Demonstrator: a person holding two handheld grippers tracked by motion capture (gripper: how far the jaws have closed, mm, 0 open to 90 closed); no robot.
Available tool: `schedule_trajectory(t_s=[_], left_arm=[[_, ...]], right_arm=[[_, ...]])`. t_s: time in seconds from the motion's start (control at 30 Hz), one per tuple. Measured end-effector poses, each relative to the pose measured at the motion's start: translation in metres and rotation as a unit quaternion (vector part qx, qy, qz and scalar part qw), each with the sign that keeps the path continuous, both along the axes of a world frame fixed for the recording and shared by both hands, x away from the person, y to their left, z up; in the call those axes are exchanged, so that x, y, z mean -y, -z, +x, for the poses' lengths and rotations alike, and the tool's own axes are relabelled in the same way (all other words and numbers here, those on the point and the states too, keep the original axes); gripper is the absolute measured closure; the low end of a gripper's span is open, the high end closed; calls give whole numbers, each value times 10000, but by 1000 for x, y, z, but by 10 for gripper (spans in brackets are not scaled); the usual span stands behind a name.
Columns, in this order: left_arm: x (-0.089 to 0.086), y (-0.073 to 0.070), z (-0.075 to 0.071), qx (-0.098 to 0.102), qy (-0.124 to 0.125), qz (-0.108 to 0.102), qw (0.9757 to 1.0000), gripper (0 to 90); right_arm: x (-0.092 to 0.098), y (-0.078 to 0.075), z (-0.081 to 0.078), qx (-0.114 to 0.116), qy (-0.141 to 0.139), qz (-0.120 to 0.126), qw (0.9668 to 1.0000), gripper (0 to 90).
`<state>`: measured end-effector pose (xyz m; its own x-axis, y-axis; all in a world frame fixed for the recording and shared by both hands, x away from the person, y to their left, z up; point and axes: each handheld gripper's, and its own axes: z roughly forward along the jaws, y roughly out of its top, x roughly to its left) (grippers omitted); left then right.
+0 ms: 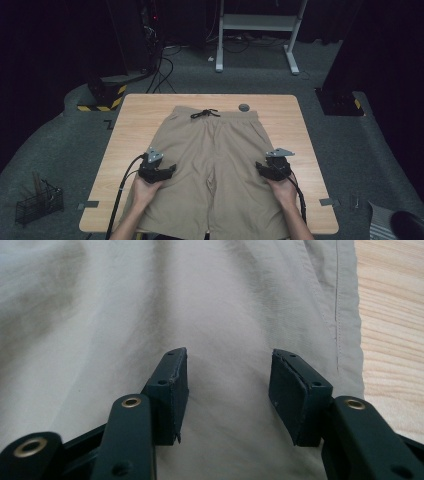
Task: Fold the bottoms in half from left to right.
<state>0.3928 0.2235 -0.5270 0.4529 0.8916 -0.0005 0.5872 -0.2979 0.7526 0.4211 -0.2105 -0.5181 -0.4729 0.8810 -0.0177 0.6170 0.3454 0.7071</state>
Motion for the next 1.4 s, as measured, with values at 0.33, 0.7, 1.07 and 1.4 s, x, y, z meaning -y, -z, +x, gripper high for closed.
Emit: schedule_trajectory(t_s=[0.33,0.7,1.07,1.4], left_arm=[[1,0,-12,18,32,-19,10000,324],[3,0,-26,19,52,-21,10000,323],[1,0,-47,12,88,-60,9999,324],[-1,0,-61,-12,141,-99,9999,322]], right_arm=[[4,0,-10,-22,-11,-16,10000,501],[9,0,-24,-4,-46,4,10000,501],[12,-1,-41,-51,-104,0,9999,501],[15,-3,-55,-162,-159,-53,9997,501]])
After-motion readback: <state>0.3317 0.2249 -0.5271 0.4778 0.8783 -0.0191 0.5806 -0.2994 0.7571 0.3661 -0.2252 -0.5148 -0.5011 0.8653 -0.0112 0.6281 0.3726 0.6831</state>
